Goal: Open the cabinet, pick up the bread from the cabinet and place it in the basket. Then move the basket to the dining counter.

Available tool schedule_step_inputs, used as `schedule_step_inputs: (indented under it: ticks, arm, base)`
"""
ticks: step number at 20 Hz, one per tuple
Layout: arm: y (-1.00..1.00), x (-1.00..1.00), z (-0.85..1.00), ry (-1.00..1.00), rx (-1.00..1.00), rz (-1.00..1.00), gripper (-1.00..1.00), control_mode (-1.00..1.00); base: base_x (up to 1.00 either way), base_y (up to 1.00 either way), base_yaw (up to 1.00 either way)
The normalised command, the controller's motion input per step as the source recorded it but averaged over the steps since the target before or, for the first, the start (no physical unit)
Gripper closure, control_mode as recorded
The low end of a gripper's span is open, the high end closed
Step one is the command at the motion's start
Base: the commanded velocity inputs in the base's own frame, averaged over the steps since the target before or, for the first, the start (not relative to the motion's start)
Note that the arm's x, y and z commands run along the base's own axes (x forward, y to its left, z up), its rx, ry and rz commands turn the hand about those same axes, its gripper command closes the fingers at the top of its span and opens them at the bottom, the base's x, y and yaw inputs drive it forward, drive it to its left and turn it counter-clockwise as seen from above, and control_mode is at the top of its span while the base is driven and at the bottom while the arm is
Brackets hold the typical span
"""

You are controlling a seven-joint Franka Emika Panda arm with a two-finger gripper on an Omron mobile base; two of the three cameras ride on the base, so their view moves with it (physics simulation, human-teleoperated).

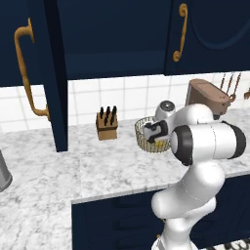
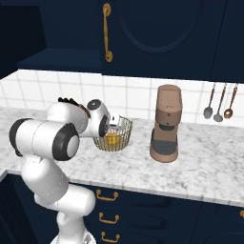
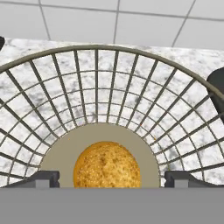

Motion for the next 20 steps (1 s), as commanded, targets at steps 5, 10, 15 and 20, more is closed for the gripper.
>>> schedule_step_inputs:
  ticks: [5,10,15,20]
  arm:
    - [0.0,-0.15,0.21,-0.11,0.0,0.0,-1.0,-1.0]
    - [0.0,-0.46,0.64,-0.13,0.02,-0.04,-1.0,-1.0]
    - [-0.01,-0.49,0.82,0.02,0.05,-0.06,-1.0,-1.0]
    - [-0.1,-0.47,0.59,0.12,0.0,-0.21,-1.0,-1.0]
  base:
    - [0.0,0.0,0.0]
    - [0.0,0.0,0.0]
    - [0.0,0.0,0.0]
    - [0.0,0.0,0.0]
